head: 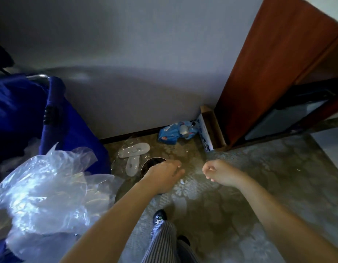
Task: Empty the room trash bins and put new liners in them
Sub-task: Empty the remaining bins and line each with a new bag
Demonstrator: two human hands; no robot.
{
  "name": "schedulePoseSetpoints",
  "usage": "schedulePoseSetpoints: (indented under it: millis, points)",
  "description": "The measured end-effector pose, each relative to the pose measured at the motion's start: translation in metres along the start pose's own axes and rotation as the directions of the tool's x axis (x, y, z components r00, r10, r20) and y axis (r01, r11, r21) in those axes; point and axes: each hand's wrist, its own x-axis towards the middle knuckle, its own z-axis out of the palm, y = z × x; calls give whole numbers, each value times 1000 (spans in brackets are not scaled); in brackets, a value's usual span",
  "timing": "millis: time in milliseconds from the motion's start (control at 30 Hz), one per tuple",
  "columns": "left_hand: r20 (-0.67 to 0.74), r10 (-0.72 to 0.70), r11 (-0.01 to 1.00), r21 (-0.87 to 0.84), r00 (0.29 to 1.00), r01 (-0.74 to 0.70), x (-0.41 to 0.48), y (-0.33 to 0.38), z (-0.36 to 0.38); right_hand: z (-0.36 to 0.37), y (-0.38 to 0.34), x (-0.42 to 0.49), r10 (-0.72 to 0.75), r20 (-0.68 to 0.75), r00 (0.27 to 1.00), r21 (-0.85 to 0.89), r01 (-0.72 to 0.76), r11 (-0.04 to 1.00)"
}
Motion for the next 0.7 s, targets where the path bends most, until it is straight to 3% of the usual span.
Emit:
schedulePoseSetpoints:
  millis: [200, 367, 533, 700]
  points:
    - [91, -130, 957, -250, 987, 149, 53, -50, 3, -5, 13, 64, 121, 51, 991, 62, -124, 990]
    - [101, -325, 882, -326, 940, 340, 102, -115, 40, 15, 32, 142, 207, 41, 977, 121, -211, 970]
    - [157, -516, 732, -430, 842, 528, 139, -168, 110, 68, 61, 226, 267, 138, 954, 94, -281, 955]
    - [272, -647, 512, -536, 712, 671, 167, -217, 198, 132, 93, 315, 266, 239, 934, -35, -265, 964]
